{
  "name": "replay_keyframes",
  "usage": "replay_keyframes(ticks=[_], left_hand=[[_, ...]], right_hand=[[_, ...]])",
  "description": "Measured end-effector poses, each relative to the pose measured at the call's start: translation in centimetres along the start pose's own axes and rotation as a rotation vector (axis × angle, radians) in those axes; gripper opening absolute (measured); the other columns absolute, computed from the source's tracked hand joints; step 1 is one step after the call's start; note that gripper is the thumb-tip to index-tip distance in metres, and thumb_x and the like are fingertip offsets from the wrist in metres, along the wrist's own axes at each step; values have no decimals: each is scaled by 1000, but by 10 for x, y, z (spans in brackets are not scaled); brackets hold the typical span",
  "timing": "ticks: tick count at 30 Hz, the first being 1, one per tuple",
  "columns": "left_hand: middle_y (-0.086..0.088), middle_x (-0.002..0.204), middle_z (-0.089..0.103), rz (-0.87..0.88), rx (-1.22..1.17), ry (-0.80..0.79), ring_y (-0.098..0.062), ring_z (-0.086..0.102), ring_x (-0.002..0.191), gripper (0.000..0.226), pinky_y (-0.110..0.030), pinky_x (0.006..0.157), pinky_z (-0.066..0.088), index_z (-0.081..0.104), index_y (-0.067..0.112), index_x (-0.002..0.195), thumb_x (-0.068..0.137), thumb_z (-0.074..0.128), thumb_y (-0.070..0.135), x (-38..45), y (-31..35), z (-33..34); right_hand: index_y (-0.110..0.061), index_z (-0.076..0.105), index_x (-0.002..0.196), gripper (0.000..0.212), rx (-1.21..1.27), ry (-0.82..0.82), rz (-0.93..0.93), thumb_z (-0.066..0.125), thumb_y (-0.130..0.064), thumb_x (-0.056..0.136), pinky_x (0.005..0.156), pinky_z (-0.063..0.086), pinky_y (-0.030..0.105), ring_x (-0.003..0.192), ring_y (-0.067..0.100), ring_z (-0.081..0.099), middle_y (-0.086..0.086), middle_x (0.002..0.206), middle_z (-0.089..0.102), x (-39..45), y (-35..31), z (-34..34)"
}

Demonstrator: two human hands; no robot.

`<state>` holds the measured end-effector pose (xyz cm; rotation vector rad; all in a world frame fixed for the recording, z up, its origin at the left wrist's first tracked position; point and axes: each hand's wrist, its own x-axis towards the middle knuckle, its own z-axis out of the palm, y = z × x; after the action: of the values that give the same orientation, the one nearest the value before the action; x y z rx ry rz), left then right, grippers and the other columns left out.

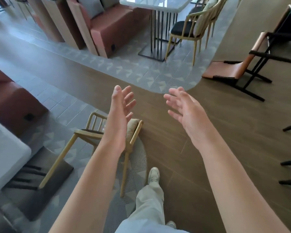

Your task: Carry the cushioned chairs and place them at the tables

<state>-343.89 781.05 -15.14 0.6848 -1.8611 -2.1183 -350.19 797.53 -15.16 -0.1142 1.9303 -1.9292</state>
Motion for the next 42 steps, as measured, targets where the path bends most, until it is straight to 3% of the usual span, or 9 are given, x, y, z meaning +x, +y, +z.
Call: replay_keyframes(ticks=[5, 9, 14, 20, 28, 32, 42], left_hand=[[12, 138, 61, -12, -54, -91, -5, 59, 124, 59, -45, 117, 34, 57, 35, 140, 101, 25, 65, 101, 15, 54], [13, 136, 63, -7, -86, -190, -3, 60, 123, 68, -42, 117, 34, 58, 35, 138, 87, 32, 70, 170, 37, 92], [16, 135, 64, 2, -91, -209, -1, 61, 121, 69, -38, 114, 37, 59, 37, 138, 85, 32, 71, 239, 56, 116], [15, 136, 63, -10, -56, -120, -1, 62, 120, 57, -43, 117, 35, 58, 38, 138, 99, 26, 65, 310, 55, 139], [13, 139, 60, 23, -41, 59, -3, 61, 121, 61, -44, 117, 35, 54, 35, 142, 98, 25, 66, 409, 69, 202], [13, 138, 61, 26, -55, 170, -4, 60, 122, 70, -43, 117, 35, 54, 35, 142, 88, 27, 71, 447, 78, 232], [13, 139, 60, 21, -68, 470, -2, 60, 122, 70, -45, 117, 34, 56, 38, 139, 87, 27, 75, 499, 85, 230]], right_hand=[[-24, 48, 145, 52, -89, 68, -20, 35, -53, 104, 113, 42, 37, 127, 1, 53, -16, 129, 62, 85, -29, -28], [-26, 49, 145, 55, -97, 120, -57, 37, -57, 101, 111, 43, 34, 124, -2, 54, -18, 126, 64, 150, -57, -39], [-30, 53, 139, 57, -69, 144, -53, 40, -62, 94, 109, 45, 34, 123, -3, 55, -18, 124, 65, 215, -73, -52], [-23, 49, 145, 52, -18, 112, -9, 39, -52, 103, 112, 43, 36, 127, 3, 54, -11, 132, 63, 305, -86, -76], [-21, 47, 147, 52, -67, -93, -2, 35, -50, 105, 114, 40, 37, 128, 5, 53, -9, 135, 61, 442, -114, -119], [-24, 53, 141, 47, -95, -217, 9, 36, -49, 105, 112, 42, 36, 125, 4, 55, -13, 128, 63, 504, -130, -133], [-17, 58, 137, 43, -69, -474, 79, 38, -41, 106, 107, 47, 35, 121, 8, 59, -5, 126, 67, 604, -153, -98]])
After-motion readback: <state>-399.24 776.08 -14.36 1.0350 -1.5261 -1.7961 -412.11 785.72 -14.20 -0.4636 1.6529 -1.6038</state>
